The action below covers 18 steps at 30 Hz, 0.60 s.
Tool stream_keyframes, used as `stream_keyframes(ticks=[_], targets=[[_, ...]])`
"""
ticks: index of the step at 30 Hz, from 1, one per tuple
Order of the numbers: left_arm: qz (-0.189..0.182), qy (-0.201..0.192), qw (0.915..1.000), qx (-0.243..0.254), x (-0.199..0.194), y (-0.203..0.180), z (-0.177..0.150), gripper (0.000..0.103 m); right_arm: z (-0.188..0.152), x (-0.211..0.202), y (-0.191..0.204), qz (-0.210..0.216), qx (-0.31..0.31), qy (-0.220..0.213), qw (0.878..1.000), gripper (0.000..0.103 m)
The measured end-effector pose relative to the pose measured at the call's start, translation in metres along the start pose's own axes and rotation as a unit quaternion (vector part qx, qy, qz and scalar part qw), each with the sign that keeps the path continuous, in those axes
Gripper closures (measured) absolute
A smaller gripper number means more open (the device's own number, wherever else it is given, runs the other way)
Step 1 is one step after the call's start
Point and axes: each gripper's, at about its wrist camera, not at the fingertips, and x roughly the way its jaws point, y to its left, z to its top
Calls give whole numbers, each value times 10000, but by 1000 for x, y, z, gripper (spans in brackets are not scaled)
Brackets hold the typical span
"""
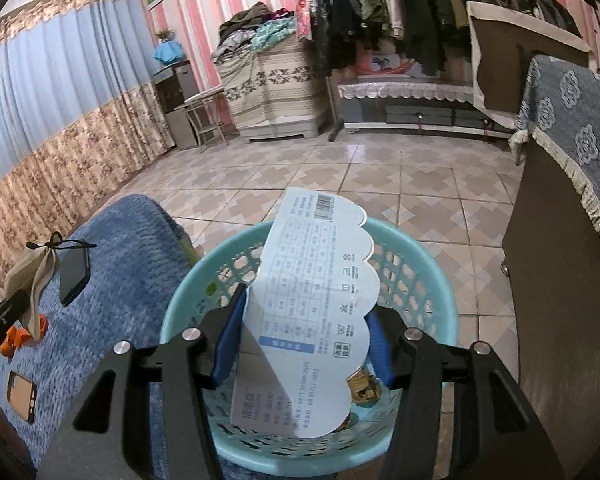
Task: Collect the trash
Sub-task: 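Carry the cloth bag and leaflet in both tools over the blue basket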
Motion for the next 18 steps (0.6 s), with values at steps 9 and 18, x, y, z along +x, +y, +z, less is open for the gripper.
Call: stream_keyframes(ticks=[9, 18], targets=[[-277, 41, 9996, 104, 23, -35, 10, 86, 0, 1, -18, -94, 129, -60, 9999, 49], [-490, 99, 9981, 353, 47, -70, 13, 86, 3, -4, -23, -281, 92, -183, 9994, 49]])
